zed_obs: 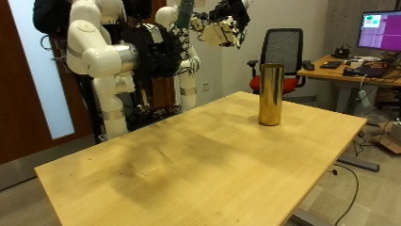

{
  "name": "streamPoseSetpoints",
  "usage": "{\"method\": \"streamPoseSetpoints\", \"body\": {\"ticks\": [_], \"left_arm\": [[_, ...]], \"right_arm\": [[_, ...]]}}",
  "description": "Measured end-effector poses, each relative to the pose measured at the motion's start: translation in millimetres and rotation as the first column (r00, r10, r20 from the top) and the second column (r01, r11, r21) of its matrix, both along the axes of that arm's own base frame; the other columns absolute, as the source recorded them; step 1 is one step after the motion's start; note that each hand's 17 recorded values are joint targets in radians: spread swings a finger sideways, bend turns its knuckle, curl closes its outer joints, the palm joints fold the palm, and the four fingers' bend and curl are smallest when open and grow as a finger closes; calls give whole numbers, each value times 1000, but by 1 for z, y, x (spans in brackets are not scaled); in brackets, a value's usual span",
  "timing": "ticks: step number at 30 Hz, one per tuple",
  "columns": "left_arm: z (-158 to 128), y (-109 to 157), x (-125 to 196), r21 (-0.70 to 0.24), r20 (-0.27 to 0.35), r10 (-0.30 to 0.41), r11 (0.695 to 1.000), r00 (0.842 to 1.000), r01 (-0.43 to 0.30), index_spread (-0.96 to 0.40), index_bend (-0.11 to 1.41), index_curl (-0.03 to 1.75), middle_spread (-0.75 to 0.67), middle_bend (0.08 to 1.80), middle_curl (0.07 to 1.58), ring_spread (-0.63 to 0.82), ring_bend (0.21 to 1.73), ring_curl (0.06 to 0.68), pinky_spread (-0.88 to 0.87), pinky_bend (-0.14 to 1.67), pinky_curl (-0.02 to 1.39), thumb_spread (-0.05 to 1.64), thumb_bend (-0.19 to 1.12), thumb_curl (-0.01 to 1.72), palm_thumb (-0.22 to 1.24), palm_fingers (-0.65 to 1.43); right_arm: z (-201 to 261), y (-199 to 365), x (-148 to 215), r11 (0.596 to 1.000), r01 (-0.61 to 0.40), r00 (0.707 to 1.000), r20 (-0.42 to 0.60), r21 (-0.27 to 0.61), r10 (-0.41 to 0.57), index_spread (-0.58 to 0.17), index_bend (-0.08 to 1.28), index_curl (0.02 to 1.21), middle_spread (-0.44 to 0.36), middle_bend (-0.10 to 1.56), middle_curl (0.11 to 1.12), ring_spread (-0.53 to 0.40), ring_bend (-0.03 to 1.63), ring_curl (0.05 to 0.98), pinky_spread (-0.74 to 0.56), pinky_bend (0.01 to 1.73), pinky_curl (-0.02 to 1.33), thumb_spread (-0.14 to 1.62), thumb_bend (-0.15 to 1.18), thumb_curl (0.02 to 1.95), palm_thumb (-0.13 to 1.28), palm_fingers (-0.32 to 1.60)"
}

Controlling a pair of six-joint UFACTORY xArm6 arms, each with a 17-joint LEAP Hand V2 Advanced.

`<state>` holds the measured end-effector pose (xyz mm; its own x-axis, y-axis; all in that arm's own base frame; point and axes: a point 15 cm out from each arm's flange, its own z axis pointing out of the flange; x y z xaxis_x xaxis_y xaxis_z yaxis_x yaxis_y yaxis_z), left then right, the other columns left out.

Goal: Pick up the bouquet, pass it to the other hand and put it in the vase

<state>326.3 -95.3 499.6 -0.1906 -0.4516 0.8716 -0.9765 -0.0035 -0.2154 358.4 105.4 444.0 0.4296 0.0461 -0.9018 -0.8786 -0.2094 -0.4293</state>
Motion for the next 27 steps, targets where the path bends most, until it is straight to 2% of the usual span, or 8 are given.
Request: {"method": "streamPoseSetpoints", "body": {"ticks": [5,9,12,15,20,23,26,27], "left_arm": [[12,-8,3,-78,4,-23,997,1000,23,166,147,322,211,231,360,369,499,227,379,246,270,824,-37,313,220,306],[20,-17,-4,-138,-3,-84,987,996,83,186,155,306,245,224,356,394,524,222,372,283,284,783,-40,319,213,277],[25,-26,-12,-184,-14,-158,971,987,153,220,164,308,301,210,350,433,522,214,383,285,287,755,-40,324,206,242],[30,-31,-13,-221,-7,-188,958,982,182,252,147,297,340,214,347,456,540,210,392,292,290,745,-39,330,212,221],[38,-42,-21,-277,-17,-261,929,965,246,280,147,281,360,248,349,465,565,207,372,296,292,728,-37,338,223,226],[37,-41,-20,-286,-35,-263,927,964,242,283,152,278,335,279,357,460,575,206,353,289,293,726,-39,339,226,245],[37,-41,-18,-316,-55,-253,922,966,224,251,161,282,167,406,396,370,578,198,277,262,283,743,-25,343,275,367],[38,-41,-17,-326,-65,-248,921,966,215,217,151,278,72,495,418,274,599,192,202,276,275,766,-9,349,328,502]], "right_arm": [[-1,22,-7,998,-60,998,-1,-5,60,-261,1049,988,-114,1357,765,-180,1448,636,-228,1136,993,255,-18,955,1213,1122],[-3,42,-11,995,-98,995,6,-25,98,-258,1052,985,-114,1359,762,-180,1444,636,-233,1120,1014,255,-18,956,1213,1127],[-7,63,-14,990,-117,992,30,-75,120,-257,1053,983,-113,1360,759,-180,1443,637,-237,1111,1027,256,-17,958,1212,1128],[-17,83,-17,980,-139,988,43,-140,146,-257,1053,983,-113,1360,758,-180,1442,638,-239,1106,1034,257,-17,960,1212,1128],[-30,108,-17,966,-148,984,67,-213,166,-256,1052,981,-113,1365,758,-181,1440,639,-245,1094,1052,258,-18,966,1211,1130],[-30,114,-20,962,-162,981,69,-218,181,-256,1053,980,-113,1365,758,-181,1439,640,-248,1088,1061,259,-18,968,1211,1130],[-31,120,-22,960,-173,979,69,-221,192,-256,1053,980,-113,1365,758,-181,1438,640,-249,1085,1066,259,-18,970,1210,1130],[-31,121,-22,959,-171,979,70,-224,191,-256,1053,979,-113,1365,758,-181,1438,641,-250,1083,1069,259,-18,970,1210,1131]]}}
